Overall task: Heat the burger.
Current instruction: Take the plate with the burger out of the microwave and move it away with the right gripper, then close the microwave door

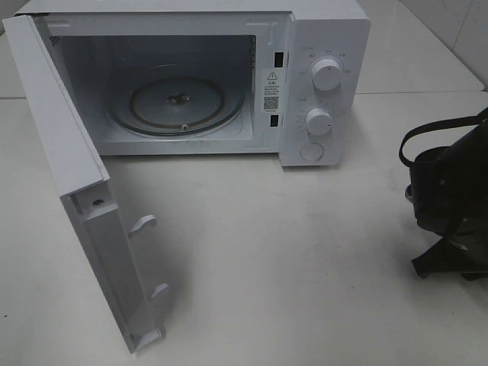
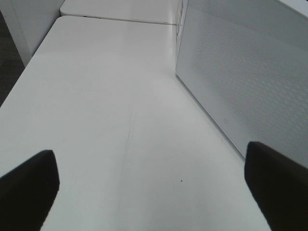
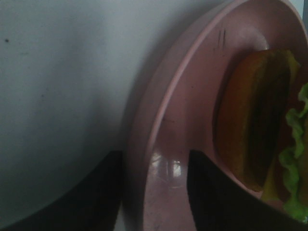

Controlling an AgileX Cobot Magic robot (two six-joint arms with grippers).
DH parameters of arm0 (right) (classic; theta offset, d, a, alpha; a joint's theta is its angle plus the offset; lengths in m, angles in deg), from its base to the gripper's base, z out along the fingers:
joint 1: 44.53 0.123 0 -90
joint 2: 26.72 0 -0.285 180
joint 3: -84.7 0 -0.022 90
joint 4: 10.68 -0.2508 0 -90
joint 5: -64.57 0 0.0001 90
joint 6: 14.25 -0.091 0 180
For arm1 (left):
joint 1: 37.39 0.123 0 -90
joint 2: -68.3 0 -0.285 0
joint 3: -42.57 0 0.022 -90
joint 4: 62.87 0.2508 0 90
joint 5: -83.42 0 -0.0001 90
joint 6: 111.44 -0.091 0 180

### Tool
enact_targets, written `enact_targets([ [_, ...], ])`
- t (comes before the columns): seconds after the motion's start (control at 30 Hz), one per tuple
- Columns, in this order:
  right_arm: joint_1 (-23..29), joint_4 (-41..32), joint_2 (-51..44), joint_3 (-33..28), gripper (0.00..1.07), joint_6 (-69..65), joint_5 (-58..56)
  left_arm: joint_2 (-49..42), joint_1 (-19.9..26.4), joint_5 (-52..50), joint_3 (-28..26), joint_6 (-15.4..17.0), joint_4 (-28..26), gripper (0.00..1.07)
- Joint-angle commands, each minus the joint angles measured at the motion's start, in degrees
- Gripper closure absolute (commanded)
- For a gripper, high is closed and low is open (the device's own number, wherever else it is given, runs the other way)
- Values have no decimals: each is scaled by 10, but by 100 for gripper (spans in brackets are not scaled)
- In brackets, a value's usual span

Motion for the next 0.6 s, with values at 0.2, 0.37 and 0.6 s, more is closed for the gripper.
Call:
enact_targets([
  [0.2,-1,-48,-54,1,51,68,33,-13,1,-3,2,-1,2,7],
  [0.37,-1,-95,-106,1,47,146,58,-13,1,-3,2,-1,2,7],
  [0.6,-1,-159,-176,1,28,240,73,-13,1,-3,2,-1,2,7],
])
